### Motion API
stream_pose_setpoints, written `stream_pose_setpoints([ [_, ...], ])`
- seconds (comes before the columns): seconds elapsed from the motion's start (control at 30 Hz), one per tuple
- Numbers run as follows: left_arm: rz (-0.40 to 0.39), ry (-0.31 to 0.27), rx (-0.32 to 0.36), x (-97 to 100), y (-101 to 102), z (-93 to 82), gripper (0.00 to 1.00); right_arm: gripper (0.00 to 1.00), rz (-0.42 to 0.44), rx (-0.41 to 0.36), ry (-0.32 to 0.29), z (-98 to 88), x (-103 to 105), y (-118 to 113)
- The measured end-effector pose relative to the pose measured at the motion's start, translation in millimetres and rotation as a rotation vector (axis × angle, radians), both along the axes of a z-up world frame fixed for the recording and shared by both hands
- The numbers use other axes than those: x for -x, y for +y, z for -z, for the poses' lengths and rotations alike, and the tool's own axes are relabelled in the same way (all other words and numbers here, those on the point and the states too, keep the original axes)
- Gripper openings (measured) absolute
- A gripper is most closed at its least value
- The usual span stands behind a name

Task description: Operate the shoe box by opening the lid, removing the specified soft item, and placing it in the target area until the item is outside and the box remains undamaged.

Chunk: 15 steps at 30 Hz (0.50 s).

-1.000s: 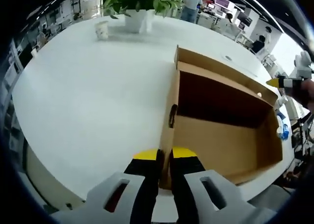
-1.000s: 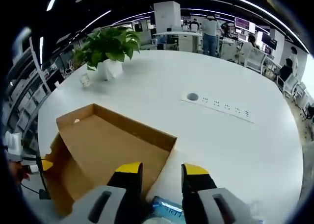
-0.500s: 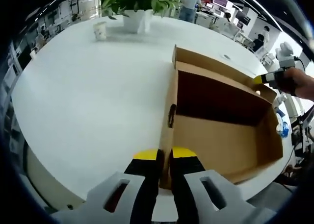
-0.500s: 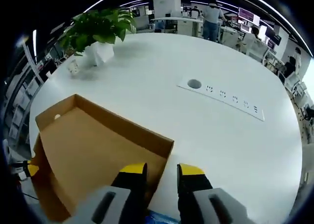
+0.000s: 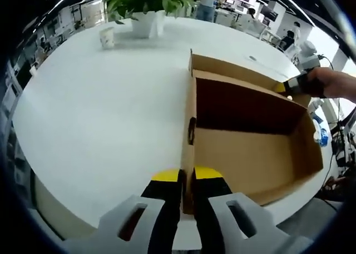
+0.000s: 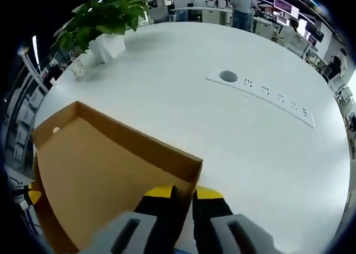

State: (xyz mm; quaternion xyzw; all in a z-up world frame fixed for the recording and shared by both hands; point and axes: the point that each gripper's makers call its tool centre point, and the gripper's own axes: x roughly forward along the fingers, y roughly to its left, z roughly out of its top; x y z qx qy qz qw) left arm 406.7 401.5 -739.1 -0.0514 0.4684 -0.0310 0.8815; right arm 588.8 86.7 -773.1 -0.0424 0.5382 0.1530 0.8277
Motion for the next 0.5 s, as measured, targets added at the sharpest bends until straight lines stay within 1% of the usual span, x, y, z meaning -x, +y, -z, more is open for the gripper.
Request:
stream_pose_setpoints([
  [0.07, -0.003, 0.000, 0.006, -0.3, 0.4, 0.4, 0.06, 0.06, -0.008, 0.008, -0.007, -1.6, -1.5, -0.5],
  [0.2, 0.007, 0.001, -0.004, -0.1, -2.0, 0.5, 0.06, 0.04, -0.021, 0.040, -0.055, -9.8, -9.2, -1.4],
  [0.23, 0.007, 0.001, -0.003, 0.3, -2.4, 0.4, 0.06, 0.04, -0.017, 0.038, -0.073, -13.0, -11.6, -1.0],
  [0.3, 0.006, 0.001, 0.000, 0.5, -2.3, 0.5, 0.06, 0.03, -0.019, 0.043, -0.087, -14.2, -15.1, -2.6],
  [0.5, 0.009, 0.003, -0.006, 0.8, -2.8, 0.8, 0.06, 0.02, -0.013, 0.038, -0.138, -31.8, -21.8, -3.7],
])
